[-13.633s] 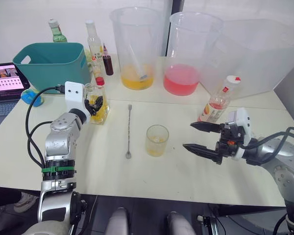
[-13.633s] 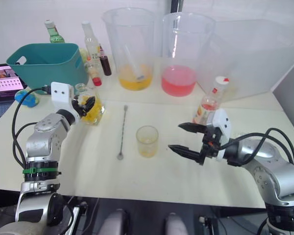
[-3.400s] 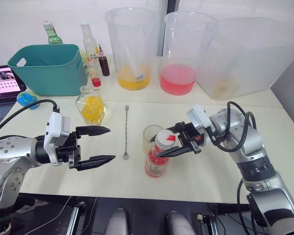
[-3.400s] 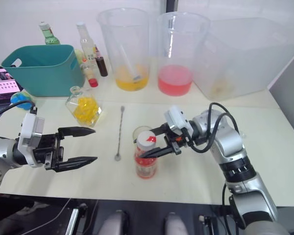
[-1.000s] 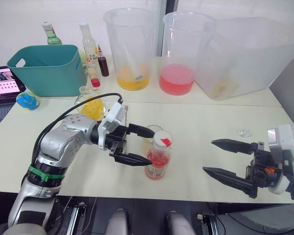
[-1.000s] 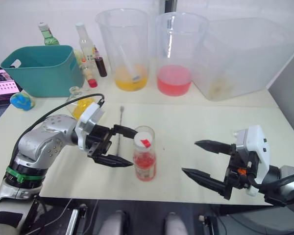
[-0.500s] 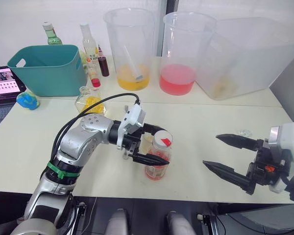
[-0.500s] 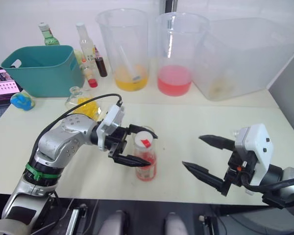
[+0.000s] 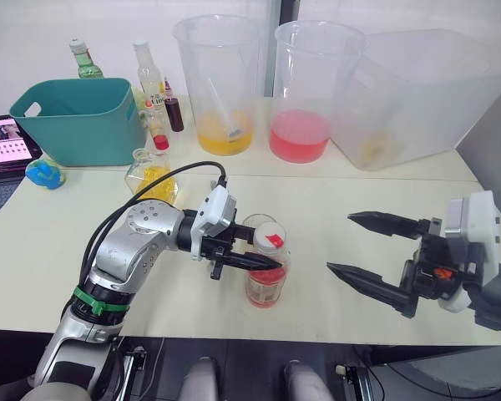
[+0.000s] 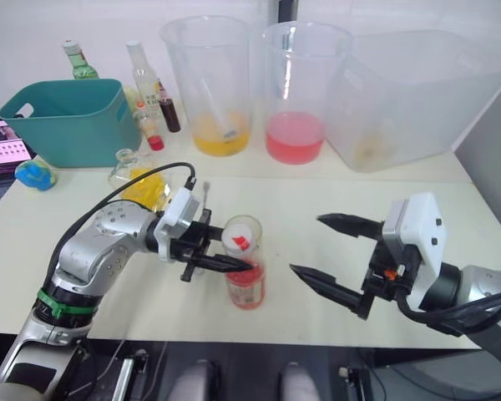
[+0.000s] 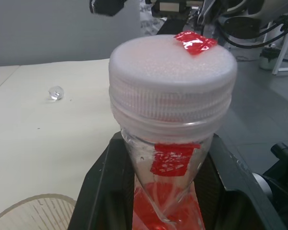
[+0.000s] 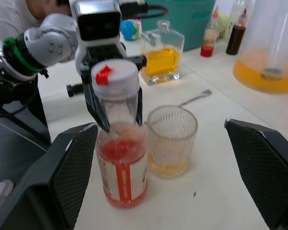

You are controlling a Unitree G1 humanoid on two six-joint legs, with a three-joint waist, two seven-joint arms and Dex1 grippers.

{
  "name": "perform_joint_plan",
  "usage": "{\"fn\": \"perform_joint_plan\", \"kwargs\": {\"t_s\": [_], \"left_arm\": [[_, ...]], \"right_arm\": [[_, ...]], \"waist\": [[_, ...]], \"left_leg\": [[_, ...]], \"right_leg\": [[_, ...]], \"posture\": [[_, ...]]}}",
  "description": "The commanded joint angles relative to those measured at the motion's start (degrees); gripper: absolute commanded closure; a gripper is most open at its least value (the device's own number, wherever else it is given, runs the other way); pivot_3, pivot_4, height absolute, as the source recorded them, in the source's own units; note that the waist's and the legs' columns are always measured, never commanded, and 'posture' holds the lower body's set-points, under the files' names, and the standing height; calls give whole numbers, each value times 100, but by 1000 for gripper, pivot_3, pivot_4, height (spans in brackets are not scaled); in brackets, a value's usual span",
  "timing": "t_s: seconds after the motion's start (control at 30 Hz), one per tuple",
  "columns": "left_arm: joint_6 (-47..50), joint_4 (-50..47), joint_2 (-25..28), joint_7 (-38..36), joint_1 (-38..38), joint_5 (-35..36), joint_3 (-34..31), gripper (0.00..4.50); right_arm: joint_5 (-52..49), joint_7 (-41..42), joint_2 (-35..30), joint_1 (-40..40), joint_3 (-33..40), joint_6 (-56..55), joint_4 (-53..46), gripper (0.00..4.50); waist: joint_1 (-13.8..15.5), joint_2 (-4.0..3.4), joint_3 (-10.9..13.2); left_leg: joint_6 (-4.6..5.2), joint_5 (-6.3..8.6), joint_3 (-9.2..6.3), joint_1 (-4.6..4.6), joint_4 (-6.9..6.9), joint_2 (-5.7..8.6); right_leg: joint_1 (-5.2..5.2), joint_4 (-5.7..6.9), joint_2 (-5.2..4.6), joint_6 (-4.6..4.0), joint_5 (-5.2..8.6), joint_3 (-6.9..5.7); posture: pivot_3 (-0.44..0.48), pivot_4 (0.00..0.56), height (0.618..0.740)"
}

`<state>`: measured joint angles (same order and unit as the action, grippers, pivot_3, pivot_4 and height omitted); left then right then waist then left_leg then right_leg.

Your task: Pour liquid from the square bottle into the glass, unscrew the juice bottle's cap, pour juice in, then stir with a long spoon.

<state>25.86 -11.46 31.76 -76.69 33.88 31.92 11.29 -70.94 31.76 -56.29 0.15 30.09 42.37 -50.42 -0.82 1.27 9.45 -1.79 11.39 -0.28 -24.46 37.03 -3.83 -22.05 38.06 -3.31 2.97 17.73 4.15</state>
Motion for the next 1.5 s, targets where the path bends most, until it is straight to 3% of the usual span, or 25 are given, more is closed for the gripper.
{"fn": "perform_joint_plan", "kwargs": {"t_s": [0.03,0.3,0.33,0.5,0.73,1.0,1.27,1.5], "left_arm": [[38,-73,8,12,-74,-67,139,3346],[362,-224,-127,278,114,43,216,3346],[469,-258,-146,328,160,99,211,2327],[630,-404,-144,351,286,165,153,725],[753,-495,-147,387,296,283,74,725],[759,-543,-200,545,280,334,32,725],[825,-558,-207,599,274,359,60,3064],[506,-493,-41,433,69,51,211,3233]], "right_arm": [[-235,-262,-60,-436,-316,-144,-18,0],[-320,-492,-73,-860,-696,-149,40,0],[-304,-489,-76,-864,-694,-146,52,0],[-705,-328,-262,-734,-168,-97,160,0],[-856,148,-687,-187,459,109,221,0],[-855,249,-714,-87,474,109,203,0],[-742,468,-817,52,627,129,250,0],[-584,110,-861,-545,-218,40,160,0]], "waist": [[3,0,0],[17,0,0],[25,0,0],[22,0,0],[27,0,0],[20,1,0],[26,1,0],[5,0,0]], "left_leg": [[0,0,0,0,1,0],[0,0,1,-1,2,2],[0,0,1,-2,2,1],[0,0,1,-8,4,2],[0,0,0,-9,5,2],[0,0,0,-8,4,1],[0,0,0,-10,6,2],[0,0,0,-6,5,1]], "right_leg": [[1,0,0,0,0,0],[1,-1,-2,0,0,0],[1,-1,-2,0,0,0],[-2,0,-2,0,0,-1],[-2,-1,-3,0,0,-1],[-2,-1,-2,0,0,-1],[-2,-2,-3,0,0,-1],[-2,-1,-2,0,0,0]], "posture": [[0,150,728],[0,150,728],[0,150,728],[0,150,728],[0,150,728],[0,150,728],[0,150,728],[0,150,728]]}}
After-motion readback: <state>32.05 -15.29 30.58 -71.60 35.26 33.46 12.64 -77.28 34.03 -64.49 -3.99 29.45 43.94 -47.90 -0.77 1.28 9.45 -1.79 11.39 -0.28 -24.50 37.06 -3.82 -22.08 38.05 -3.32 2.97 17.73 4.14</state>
